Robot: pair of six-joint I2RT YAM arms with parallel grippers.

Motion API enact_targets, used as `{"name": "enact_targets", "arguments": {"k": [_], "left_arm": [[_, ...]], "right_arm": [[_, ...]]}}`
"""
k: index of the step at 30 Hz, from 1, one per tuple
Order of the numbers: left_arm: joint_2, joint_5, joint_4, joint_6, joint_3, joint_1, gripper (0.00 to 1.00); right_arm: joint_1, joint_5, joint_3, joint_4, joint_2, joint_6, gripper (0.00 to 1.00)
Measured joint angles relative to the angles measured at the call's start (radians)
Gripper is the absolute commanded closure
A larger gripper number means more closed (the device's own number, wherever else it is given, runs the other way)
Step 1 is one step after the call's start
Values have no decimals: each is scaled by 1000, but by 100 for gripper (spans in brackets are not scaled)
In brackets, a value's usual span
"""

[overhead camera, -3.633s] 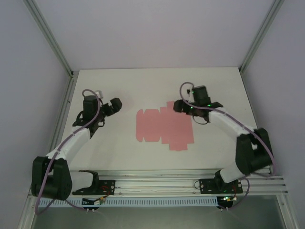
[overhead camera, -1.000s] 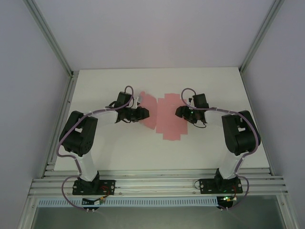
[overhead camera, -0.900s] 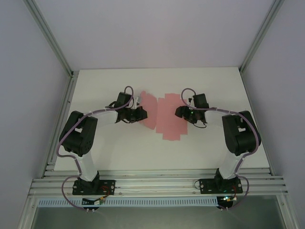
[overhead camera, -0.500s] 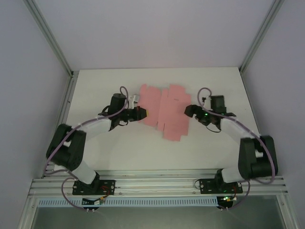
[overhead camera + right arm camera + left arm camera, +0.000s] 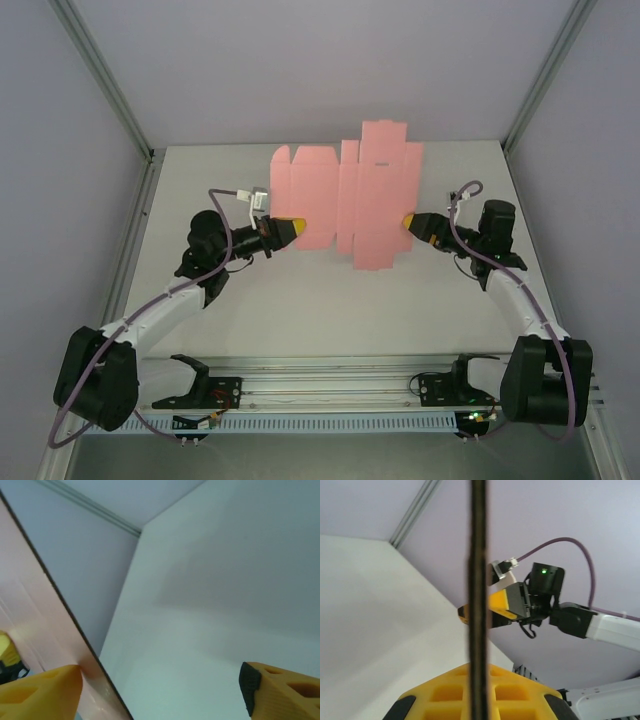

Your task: Assemble paper box

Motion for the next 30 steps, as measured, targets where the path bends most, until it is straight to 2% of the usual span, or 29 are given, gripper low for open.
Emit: {"name": "enact_targets", "arguments": {"k": [3,7,10,12,14,18,22,24,27,30], "left_arm": [[-22,0,6,-9,-5,0,100],[-26,1,6,-14,-5,0,100],[-26,2,6,-16,-5,0,100],[-26,0,5,-16,-5,0,100],[-26,-1,8,-16,-5,0,100],[-26,-11,7,-15,-7,0,100],[-27,-36,-11,-11,-11,0,100],[-28,-50,-28,-8,-14,0,100],[-28,-54,-51,-8,-22,0,100],[-28,-71,-77,-10,-29,2,100]], "right_arm": [[0,-55,0,29,-20,8,33],[0,-112,2,53,-63,18,33],[0,-150,22,66,-79,21,37],[0,-164,48,64,-79,21,39],[0,-177,76,64,-79,20,46],[-5,-185,128,36,-78,5,50],[-6,-195,195,-11,-66,-24,76],[-6,-204,215,-30,-63,-36,85],[4,-205,232,-78,-63,-70,90],[58,-137,273,-191,-63,-154,96]]}}
